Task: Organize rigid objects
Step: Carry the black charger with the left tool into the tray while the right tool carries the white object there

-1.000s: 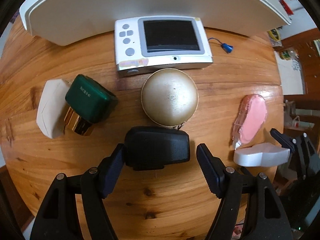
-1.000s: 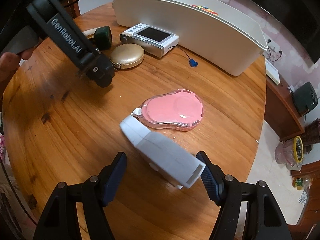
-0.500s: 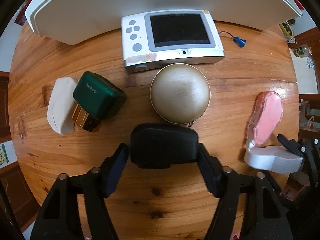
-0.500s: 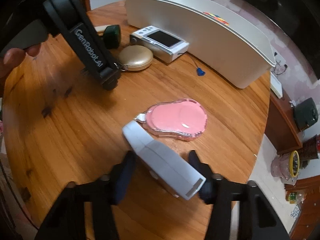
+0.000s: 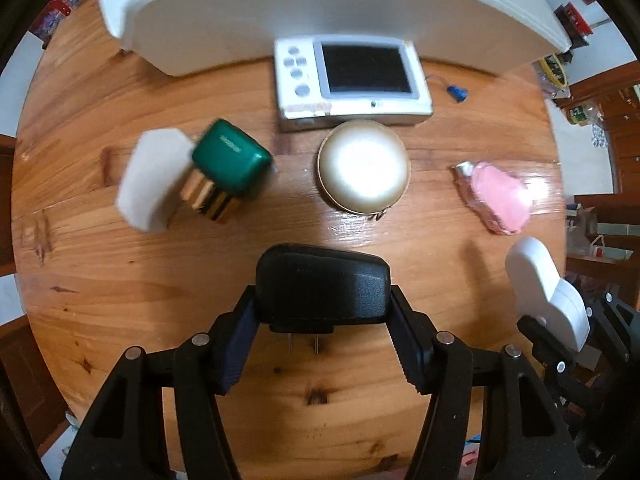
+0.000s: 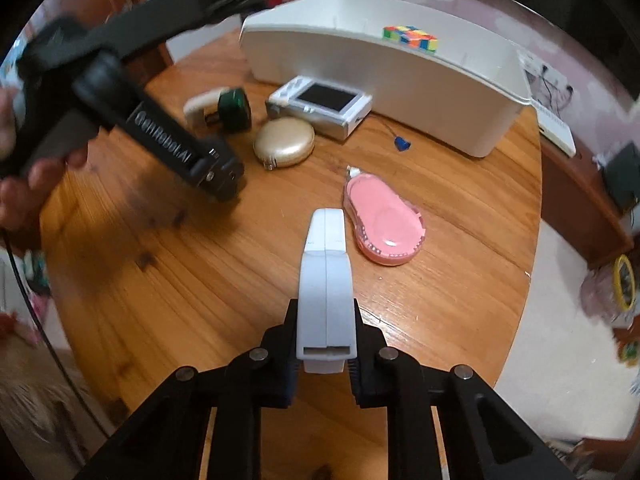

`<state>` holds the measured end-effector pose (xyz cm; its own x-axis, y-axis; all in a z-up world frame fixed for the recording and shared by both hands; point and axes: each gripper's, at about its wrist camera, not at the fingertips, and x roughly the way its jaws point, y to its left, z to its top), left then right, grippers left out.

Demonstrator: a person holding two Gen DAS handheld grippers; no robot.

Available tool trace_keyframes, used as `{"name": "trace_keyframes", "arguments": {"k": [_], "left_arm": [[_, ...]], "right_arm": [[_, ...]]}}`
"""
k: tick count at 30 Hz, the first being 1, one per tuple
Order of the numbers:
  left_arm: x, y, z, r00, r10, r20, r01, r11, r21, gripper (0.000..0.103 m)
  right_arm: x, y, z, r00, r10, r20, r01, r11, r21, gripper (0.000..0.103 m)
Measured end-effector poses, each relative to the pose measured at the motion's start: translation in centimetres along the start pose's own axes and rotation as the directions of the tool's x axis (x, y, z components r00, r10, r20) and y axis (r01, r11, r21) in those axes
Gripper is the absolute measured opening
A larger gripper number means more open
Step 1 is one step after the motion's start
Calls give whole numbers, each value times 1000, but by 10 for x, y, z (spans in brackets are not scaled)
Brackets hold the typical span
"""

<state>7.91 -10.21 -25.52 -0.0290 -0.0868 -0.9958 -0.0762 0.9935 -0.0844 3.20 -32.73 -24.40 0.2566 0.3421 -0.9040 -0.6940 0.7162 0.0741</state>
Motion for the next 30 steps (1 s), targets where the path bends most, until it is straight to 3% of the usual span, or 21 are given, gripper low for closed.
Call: {"name": "trace_keyframes", "arguments": {"k": [8, 14, 18, 25, 30], "left_arm": [[-81, 4, 12, 987, 0, 160, -10, 998, 62, 65], [-159, -6, 44, 936, 18, 353, -59, 993, 105, 65], [-195, -3, 69, 899, 28, 436, -88, 989, 117, 65], [-229, -4, 103, 841, 7, 542, -92, 987, 129, 65], [-221, -5, 133, 822, -15, 569, -75, 988, 134, 65]], "right_arm": [[-53, -1, 32, 993, 15, 117, -20, 999, 43, 20], [-103, -10, 81, 971, -1, 238, -17, 997, 76, 20], [-135, -16, 117, 950, -32, 310, 2, 995, 97, 20], [-171, -38, 187, 917, -117, 382, 41, 979, 201, 20], [-169, -54, 223, 906, -172, 387, 54, 953, 297, 20]]}}
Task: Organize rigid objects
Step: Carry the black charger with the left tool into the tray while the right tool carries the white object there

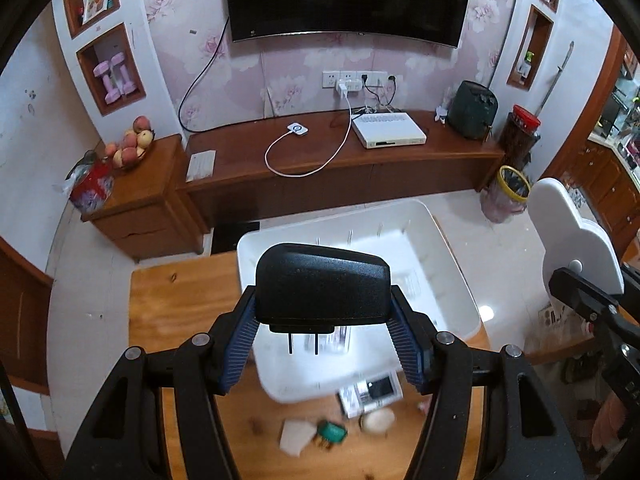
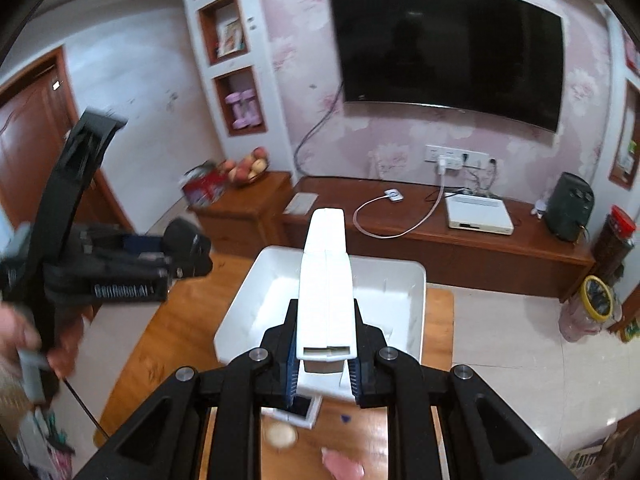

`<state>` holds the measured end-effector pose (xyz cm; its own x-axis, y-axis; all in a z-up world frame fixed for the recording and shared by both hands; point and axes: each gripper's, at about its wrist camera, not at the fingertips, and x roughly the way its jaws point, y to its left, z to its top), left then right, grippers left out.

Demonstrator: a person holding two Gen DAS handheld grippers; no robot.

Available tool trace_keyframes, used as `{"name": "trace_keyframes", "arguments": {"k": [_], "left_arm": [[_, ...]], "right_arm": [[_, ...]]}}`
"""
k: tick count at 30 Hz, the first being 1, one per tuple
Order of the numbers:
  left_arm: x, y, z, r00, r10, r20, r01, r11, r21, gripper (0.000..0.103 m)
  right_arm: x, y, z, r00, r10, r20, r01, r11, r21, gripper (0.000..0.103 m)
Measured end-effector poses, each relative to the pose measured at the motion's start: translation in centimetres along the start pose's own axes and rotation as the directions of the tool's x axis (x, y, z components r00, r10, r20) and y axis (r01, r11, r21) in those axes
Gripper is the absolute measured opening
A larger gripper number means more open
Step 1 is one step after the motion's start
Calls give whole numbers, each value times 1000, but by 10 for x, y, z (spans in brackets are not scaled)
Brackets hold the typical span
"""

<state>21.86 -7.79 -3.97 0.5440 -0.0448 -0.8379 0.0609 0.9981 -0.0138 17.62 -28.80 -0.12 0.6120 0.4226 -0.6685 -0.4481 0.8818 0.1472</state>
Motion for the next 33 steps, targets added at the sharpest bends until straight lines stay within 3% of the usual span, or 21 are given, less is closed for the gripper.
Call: {"name": "trace_keyframes", "arguments": {"k": [7, 16, 21, 28, 30, 33], "left_arm": [[69, 9, 12, 1000, 17, -7, -18, 1000, -23, 65], [161, 17, -11, 989, 46, -143, -52, 998, -39, 65], [182, 14, -20, 982, 41, -182, -49, 998, -36, 66], [192, 9, -22, 973, 71, -218, -73, 997, -4, 67], [191, 8, -22, 972, 77, -223, -78, 997, 5, 83], [185, 8, -23, 975, 69, -212, -70, 998, -1, 86]], "right_arm": [[63, -2, 4, 996, -28, -81, 35, 995, 89, 20], [152, -10, -36, 963, -53, -265, 99, 982, 162, 20], [189, -11, -62, 932, -60, -357, 130, 976, 176, 20], [206, -9, -76, 913, -66, -403, 148, 973, 178, 20], [209, -8, -78, 908, -57, -415, 144, 972, 183, 22], [207, -3, -80, 902, -71, -426, 152, 976, 159, 25]]}}
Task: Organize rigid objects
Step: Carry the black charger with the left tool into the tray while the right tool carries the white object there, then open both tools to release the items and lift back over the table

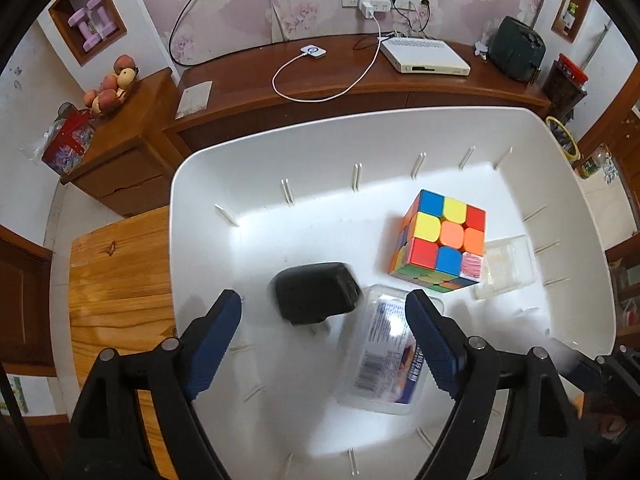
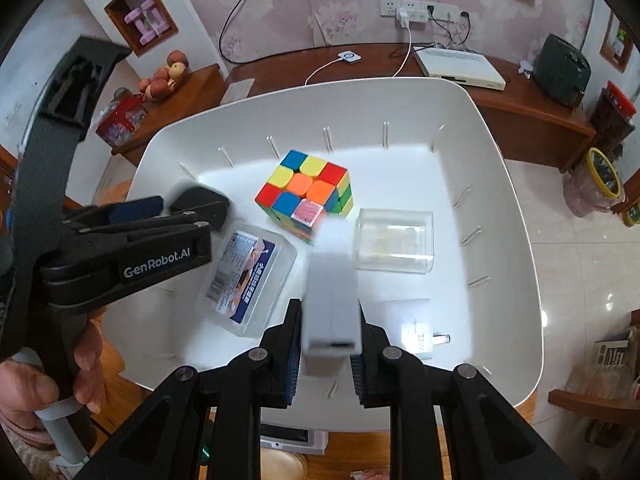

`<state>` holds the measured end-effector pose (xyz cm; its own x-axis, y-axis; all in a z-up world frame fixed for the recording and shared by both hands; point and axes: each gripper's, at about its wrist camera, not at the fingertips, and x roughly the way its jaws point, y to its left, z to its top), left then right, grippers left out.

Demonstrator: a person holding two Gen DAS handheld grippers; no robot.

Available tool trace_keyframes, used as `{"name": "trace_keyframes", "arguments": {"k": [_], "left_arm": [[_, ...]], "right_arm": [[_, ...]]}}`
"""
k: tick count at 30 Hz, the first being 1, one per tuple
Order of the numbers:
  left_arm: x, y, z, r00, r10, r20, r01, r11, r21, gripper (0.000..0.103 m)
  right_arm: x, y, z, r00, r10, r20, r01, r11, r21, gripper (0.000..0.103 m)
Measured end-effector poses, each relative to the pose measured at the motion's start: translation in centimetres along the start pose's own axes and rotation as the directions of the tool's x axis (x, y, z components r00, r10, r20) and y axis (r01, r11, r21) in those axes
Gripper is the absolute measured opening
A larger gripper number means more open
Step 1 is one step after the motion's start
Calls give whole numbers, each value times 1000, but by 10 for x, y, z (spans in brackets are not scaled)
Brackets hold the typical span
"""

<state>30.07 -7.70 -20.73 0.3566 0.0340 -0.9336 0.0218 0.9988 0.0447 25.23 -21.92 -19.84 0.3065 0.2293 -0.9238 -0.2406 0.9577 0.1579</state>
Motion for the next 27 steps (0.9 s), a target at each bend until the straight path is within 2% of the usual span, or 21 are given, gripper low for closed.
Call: {"name": "trace_keyframes", "arguments": {"k": [2, 4, 5, 17, 27], "left_arm": [[-3, 1, -1, 1000, -11, -9, 11, 1000, -7, 86], [-8, 3, -4, 1000, -20, -10, 20, 1000, -12, 86], [-10, 3, -5, 1000, -23, -9, 23, 1000, -12, 86], [-66, -5, -31, 996, -50, 70, 50, 999, 1, 86], [-131, -10, -51, 985, -59, 163, 60, 998, 0, 86]], "right_arm": [[-3, 3, -1, 1000, 0, 15, 0, 1000, -19, 35], [-10, 5, -3, 999, -8, 41, 9, 1000, -26, 53], [-14, 5, -4, 998, -6, 58, 8, 1000, -26, 55], [-58, 15, -31, 991, -4, 132, 15, 997, -77, 55], [-105, 18, -57, 982, 10, 191, 9, 995, -98, 55]]}}
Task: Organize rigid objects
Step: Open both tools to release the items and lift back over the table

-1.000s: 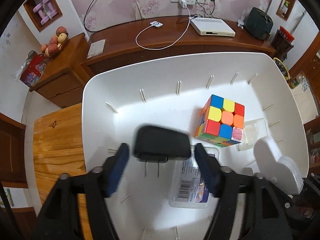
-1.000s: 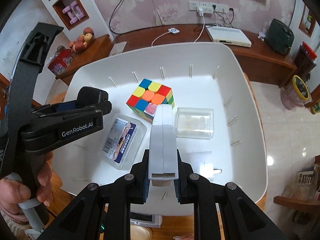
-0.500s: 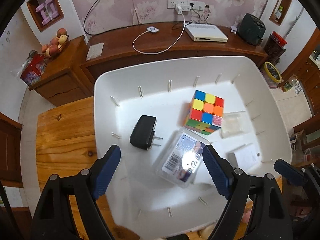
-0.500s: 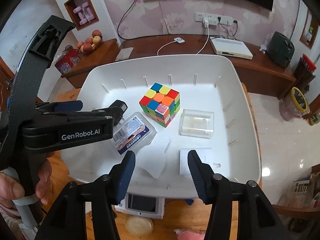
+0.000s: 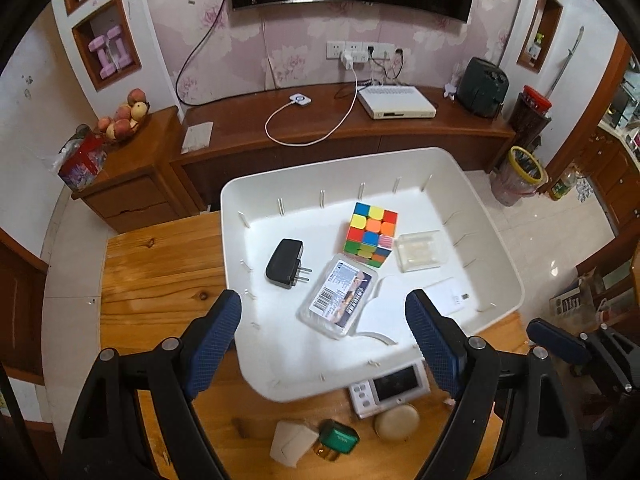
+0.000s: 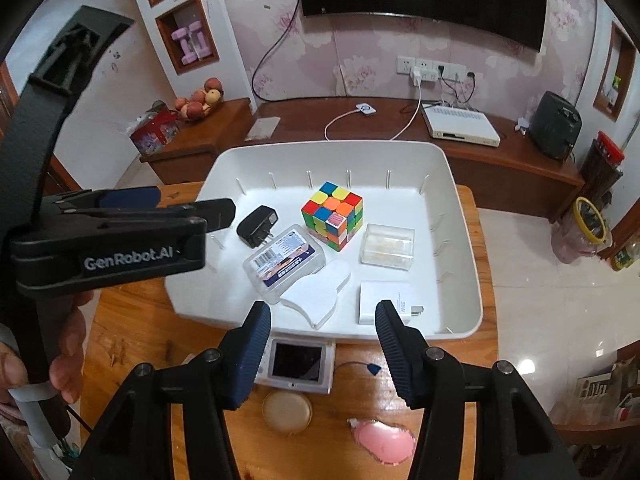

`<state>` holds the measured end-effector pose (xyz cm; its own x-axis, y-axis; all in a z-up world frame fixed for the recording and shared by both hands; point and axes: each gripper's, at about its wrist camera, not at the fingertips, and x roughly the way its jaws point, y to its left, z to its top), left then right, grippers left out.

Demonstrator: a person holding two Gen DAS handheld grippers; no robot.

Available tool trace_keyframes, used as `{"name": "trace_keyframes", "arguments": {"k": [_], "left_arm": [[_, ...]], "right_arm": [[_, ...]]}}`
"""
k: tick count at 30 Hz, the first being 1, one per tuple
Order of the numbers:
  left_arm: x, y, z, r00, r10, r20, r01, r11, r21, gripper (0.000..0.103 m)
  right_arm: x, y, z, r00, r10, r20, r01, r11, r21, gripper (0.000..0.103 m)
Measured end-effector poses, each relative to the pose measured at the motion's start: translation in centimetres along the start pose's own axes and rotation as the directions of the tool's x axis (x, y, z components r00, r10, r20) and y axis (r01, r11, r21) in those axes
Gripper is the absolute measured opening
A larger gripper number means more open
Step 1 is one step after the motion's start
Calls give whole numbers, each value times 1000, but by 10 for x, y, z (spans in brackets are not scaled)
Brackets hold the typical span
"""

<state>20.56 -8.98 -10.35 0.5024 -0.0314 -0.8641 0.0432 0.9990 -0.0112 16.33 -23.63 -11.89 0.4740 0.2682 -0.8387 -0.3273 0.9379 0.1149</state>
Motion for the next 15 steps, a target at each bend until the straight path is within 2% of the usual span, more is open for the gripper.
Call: {"name": "trace_keyframes", "arguments": {"k": [15], "left_arm": [[-83, 5, -39, 995, -18, 102, 26, 997, -79, 86]], "right_arm": [[-73, 8, -27, 993, -7, 121, 12, 999, -43, 55]]}}
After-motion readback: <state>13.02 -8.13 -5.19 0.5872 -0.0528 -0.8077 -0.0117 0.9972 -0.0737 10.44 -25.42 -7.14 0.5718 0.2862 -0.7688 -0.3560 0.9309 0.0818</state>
